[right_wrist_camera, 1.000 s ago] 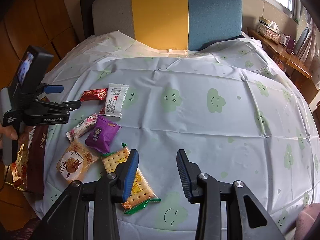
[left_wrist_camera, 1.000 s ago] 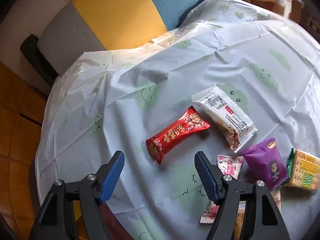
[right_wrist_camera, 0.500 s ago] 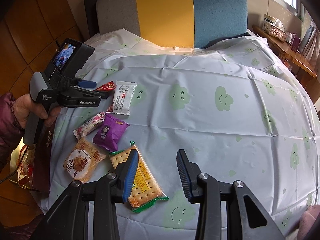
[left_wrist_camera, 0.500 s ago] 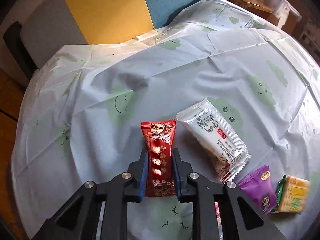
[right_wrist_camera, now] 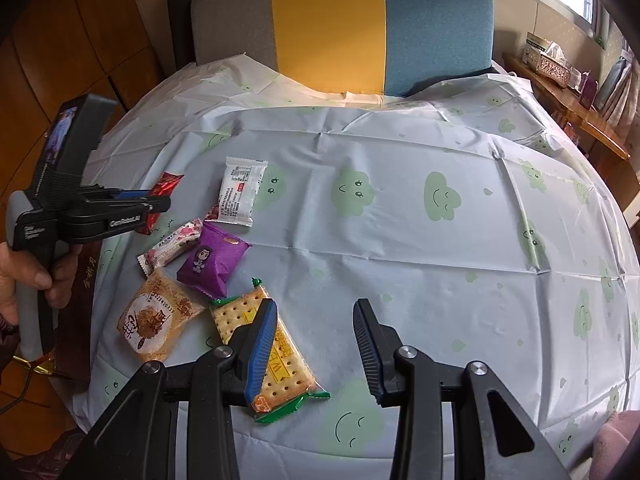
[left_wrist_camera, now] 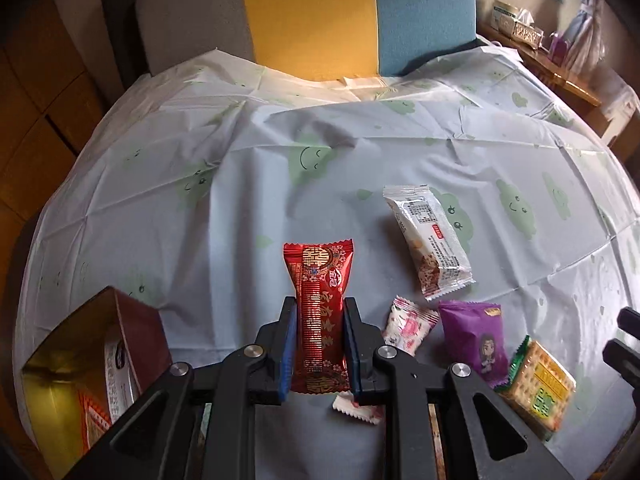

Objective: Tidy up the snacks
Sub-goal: 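Lift the red candy with the left gripper while the right gripper moves toward the purple bag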

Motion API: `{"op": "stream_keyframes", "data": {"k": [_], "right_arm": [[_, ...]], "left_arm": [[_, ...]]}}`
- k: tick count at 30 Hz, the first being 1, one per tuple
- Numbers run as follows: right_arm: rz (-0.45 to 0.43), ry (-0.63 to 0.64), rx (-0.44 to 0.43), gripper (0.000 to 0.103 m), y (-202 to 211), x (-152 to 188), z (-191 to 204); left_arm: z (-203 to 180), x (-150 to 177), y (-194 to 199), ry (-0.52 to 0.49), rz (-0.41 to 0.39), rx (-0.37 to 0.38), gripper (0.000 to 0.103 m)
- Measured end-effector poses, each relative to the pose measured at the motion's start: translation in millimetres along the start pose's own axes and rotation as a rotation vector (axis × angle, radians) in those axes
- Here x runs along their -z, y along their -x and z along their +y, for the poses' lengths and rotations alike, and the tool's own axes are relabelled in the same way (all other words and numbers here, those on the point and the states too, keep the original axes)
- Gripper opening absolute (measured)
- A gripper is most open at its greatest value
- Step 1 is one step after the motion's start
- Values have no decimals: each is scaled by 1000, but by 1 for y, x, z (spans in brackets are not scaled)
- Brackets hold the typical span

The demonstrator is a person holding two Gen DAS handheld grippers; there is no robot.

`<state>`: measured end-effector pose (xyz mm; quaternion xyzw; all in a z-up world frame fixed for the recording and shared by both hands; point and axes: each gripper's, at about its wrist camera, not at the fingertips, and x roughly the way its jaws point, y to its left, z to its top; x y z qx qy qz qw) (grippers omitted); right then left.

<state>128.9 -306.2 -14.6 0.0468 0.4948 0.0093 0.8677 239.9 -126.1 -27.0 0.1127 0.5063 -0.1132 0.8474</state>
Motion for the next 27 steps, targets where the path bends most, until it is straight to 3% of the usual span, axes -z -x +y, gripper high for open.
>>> {"op": "stream_keyframes", "data": {"k": [4,9,20,22,24,27], "right_arm": [[2,-11,8,40,-1,0,-4],[10,-29,10,40,-3,0,-9],[58,-31,-10,40,-15,4,-8],[71,-16,-27,44,-18,5,-4],[83,17,-62,58,-21,6,4],[80,91,-63,58,-22,10,20]], "left_arm": [[-4,23,36,-4,-64,2,22],[-12,62,69,-9,-120,63,22],[-28,141,82,-15,-84,151,22],[-29,153,84,-13,-83,166,22],[-31,164,85,-17,-78,180,22],[-32,177,84,-18,-72,184,22]]}}
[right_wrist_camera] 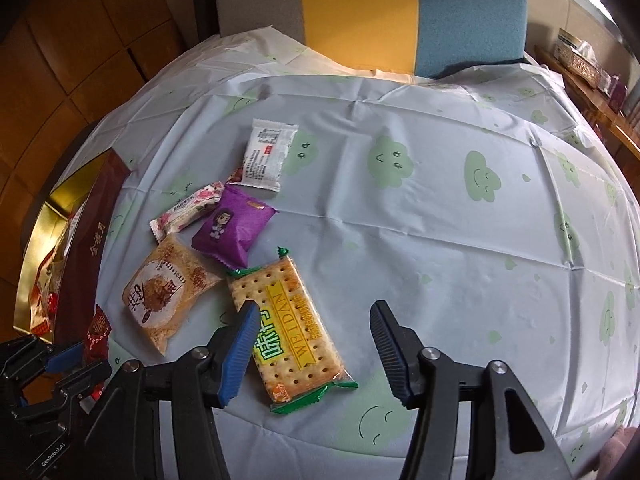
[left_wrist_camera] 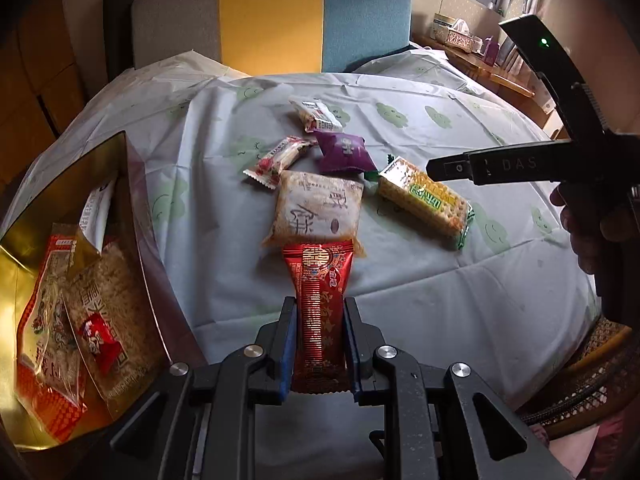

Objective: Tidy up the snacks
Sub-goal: 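Lift the red candy with the left gripper while the right gripper moves toward the purple bag, then grasp the purple bag with the right gripper while the left gripper holds the red candy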

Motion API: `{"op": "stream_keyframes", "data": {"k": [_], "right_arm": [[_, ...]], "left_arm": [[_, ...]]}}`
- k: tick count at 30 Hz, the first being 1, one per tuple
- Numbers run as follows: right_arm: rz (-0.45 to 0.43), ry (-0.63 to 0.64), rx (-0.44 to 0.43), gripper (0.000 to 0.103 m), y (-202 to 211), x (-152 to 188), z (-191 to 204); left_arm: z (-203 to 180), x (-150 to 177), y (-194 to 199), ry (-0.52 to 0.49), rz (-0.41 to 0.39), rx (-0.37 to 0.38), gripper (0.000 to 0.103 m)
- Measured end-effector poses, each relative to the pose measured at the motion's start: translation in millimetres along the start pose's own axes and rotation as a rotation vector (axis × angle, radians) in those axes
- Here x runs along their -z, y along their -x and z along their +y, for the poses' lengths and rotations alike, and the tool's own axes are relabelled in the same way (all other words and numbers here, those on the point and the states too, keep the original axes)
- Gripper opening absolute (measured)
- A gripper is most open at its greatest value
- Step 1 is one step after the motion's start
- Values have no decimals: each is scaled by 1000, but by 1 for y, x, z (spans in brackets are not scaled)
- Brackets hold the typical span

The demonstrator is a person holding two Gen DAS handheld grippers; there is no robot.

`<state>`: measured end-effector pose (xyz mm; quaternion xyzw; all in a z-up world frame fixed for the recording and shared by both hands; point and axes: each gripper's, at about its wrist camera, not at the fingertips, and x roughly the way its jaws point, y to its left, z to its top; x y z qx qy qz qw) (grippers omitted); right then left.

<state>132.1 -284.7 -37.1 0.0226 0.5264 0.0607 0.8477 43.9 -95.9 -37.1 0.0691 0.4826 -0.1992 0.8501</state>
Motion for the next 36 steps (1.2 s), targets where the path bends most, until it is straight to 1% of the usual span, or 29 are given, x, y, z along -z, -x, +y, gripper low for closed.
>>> {"op": "stream_keyframes", "data": {"k": [4,8,10,13,14,15,17,19,26,28,29,30,31,33,34,36], "right_arm": [[12,43,11,58,-6,4,9],[0,68,16,58,-7,5,15],[-6,71,16,58,-6,5,16],[-17,66,19,58,-7,3,16],[-21,60,15,58,-7,3,16],[-29,55,9,54,-6,2,16],[-47,29,-12,51,-4,0,14],[-48,-3,-48,51,-3,-2,13],[-46,-13,-78,52,-6,-18,36],[-21,-39,-96,52,-15,-27,39],[0,-52,-106,53,-21,-31,41],[14,-64,-107,56,-27,-35,43],[19,-77,-97,58,-33,-38,44],[27,-113,-88,66,-43,-46,45],[34,-133,-96,67,-49,-50,46],[51,-149,-79,67,-58,-56,49]], "left_arm": [[6,13,-3,27,15,12,22],[14,22,-12,40,35,10,22],[18,25,-13,61,25,32,22],[17,27,-15,53,12,35,22],[16,28,-15,49,10,34,22],[16,28,-15,44,8,32,22],[16,28,-16,44,7,34,22],[17,28,-16,46,6,38,23],[20,30,-16,56,-10,55,24],[21,31,-15,61,-13,60,24],[22,31,-15,62,-14,63,24],[23,32,-15,65,-15,66,24],[23,32,-15,68,-16,70,24],[24,32,-14,72,-15,75,24],[24,32,-14,72,-15,77,24],[24,32,-14,72,-16,78,24]]}}
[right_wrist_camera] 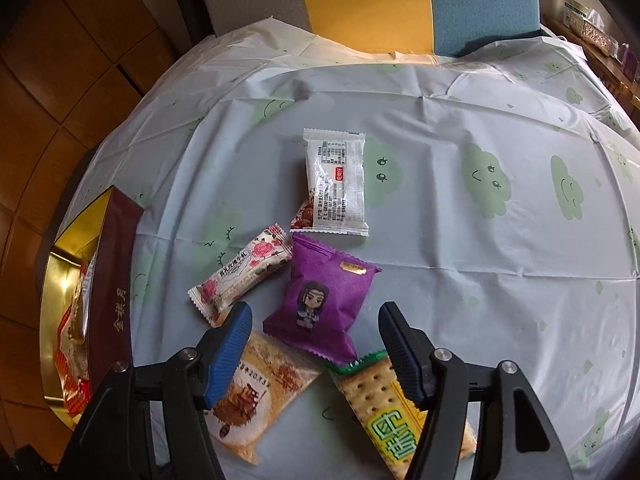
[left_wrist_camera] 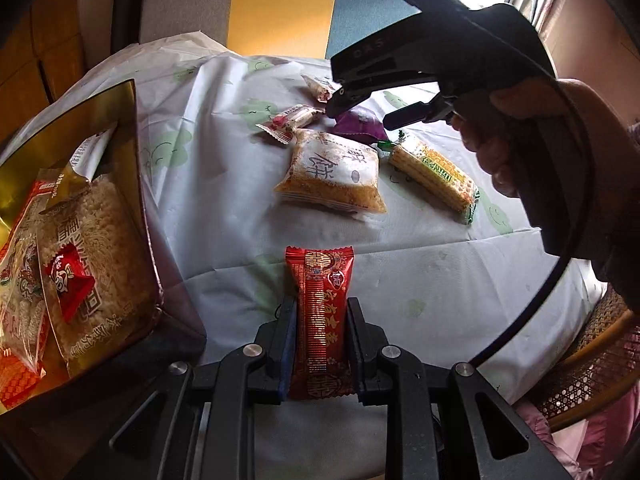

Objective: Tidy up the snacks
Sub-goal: 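Grasp the purple bag with the right gripper while the left gripper holds the red candy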

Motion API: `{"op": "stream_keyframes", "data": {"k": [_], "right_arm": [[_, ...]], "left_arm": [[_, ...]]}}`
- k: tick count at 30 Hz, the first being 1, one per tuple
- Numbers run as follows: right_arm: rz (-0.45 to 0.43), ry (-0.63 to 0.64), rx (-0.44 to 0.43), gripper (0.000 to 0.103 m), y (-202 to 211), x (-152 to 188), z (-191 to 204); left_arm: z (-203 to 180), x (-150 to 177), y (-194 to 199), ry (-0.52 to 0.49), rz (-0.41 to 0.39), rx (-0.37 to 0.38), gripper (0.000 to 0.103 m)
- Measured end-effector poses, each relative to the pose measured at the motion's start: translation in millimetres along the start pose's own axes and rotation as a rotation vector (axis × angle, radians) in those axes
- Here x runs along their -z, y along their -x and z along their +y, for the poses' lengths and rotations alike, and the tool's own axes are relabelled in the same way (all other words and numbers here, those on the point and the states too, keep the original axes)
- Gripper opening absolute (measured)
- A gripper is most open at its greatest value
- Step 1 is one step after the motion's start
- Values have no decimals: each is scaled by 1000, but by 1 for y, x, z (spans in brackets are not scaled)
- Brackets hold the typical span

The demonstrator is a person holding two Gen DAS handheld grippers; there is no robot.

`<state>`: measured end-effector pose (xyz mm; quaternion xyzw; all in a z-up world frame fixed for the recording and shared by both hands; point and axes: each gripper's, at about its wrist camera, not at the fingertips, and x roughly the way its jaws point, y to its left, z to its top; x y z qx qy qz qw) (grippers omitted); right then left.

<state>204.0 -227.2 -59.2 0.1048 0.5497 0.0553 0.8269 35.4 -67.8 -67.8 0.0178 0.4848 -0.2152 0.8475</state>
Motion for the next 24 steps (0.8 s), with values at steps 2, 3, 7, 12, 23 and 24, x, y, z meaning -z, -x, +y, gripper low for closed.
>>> {"op": "stream_keyframes", "data": {"k": [2,3,7,12,23,24], "right_arm": [[13,11,60,66,-11,-5,4],[22,15,85,48,-16,-6,5],[-6,63,105,39,-10,-9,8],[-97,67,74,39,35,-10,-6],[-230,-170,35,39,100,-8,-99],[-209,-150,89,39,98,-6,-102]], "left_arm": [[0,0,0,-1,1,1,25],[0,0,0,0,1,2,25],[0,0,0,3,-2,3,25],[-2,2,0,-4,-4,-6,25],[-4,0,-2,-13,0,-22,25],[-4,0,-2,-13,0,-22,25]]}}
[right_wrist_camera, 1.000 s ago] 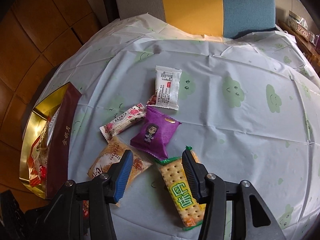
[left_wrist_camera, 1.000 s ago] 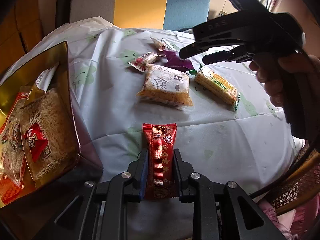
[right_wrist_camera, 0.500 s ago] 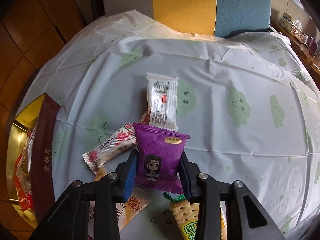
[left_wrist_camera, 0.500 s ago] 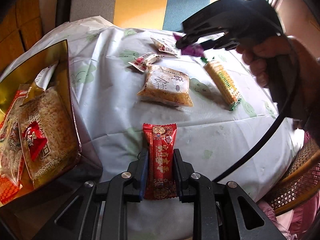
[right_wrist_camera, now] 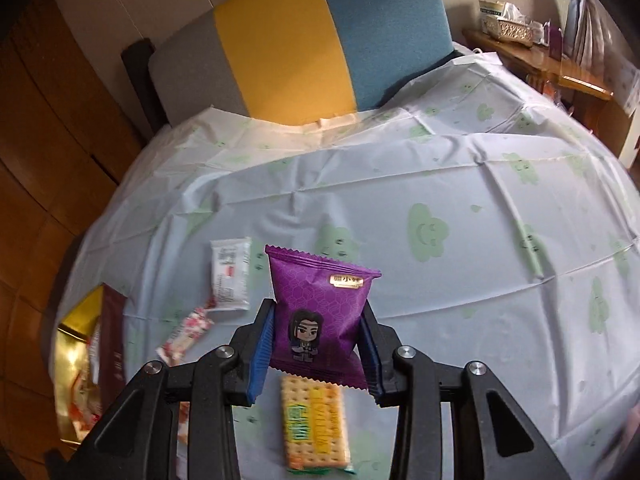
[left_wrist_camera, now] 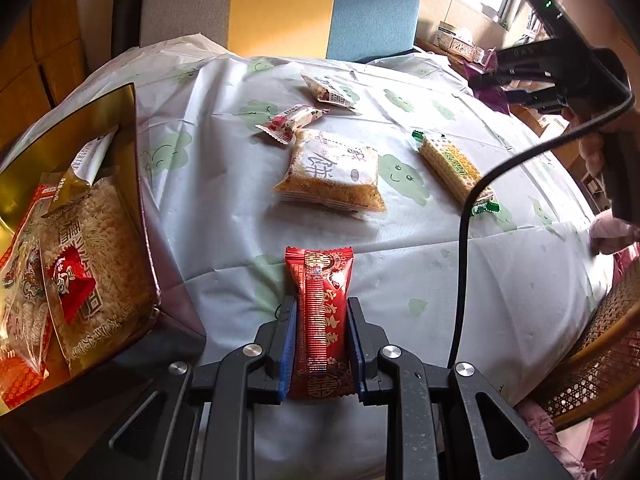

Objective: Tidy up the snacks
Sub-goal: 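Grasp the purple bag with the right gripper while the left gripper holds the red candy, then drop the red candy into the tin with the left gripper while the right holds the purple bag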

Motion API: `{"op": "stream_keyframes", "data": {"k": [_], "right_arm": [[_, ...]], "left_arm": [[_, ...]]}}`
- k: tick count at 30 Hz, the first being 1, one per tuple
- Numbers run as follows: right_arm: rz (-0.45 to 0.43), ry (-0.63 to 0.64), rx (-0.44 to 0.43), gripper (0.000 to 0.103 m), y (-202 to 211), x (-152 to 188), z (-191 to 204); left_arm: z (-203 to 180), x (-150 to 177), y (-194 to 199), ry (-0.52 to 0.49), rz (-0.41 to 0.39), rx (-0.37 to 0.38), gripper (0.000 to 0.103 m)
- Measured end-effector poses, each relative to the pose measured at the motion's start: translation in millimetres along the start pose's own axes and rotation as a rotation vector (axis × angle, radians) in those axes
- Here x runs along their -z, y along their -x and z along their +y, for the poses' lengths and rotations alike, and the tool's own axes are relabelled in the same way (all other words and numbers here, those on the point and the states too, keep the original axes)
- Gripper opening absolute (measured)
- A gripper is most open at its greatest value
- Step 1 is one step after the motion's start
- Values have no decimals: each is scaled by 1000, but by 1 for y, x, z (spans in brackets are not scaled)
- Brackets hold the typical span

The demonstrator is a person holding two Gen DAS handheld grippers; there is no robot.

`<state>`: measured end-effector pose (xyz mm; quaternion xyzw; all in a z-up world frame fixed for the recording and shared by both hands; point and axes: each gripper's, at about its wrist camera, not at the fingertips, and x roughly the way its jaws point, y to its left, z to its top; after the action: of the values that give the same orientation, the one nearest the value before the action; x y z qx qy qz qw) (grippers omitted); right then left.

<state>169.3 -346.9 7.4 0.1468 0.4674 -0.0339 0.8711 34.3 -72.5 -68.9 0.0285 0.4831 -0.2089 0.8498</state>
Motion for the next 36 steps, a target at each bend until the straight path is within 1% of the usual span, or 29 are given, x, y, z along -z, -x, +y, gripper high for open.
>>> {"op": "stream_keyframes", "data": {"k": [3,7,10,11,14,18,20,23,25,26,28,31,32,35,36], "right_arm": [[67,55,125,39,-11,11,-14],[189,97,178,39,-37,37,-30],[266,120,192,39,-54,51,-34],[278,135,197,39,-57,52,-32],[277,183,208,40,-62,53,-27],[291,172,196,40,-67,52,-30],[290,172,196,40,-67,51,-31],[285,189,203,40,-63,56,-34],[282,205,212,40,-62,59,-30],[281,209,214,40,-62,60,-28],[279,215,217,40,-62,61,-27],[278,221,221,40,-62,64,-24],[277,223,222,40,-61,64,-24],[278,227,224,40,-61,65,-22],[279,228,224,40,-60,65,-22]], "left_arm": [[-1,0,-1,-6,0,-8,25],[-4,-2,-3,-14,1,-19,25],[-5,-1,-3,-19,1,-25,25],[-5,-1,-3,-20,0,-28,25],[-7,0,-2,-27,-7,-36,25],[-10,-1,1,-42,-14,-40,23],[-10,-3,6,-33,-23,-22,23],[-7,-9,27,-14,-72,28,22],[0,-17,46,19,-116,57,22],[7,-22,57,51,-141,74,22],[26,-33,77,116,-190,77,23],[66,-47,98,224,-243,43,23],[82,-51,103,267,-251,17,23],[129,-60,103,381,-250,-66,23],[144,-63,100,420,-243,-80,23]]}}
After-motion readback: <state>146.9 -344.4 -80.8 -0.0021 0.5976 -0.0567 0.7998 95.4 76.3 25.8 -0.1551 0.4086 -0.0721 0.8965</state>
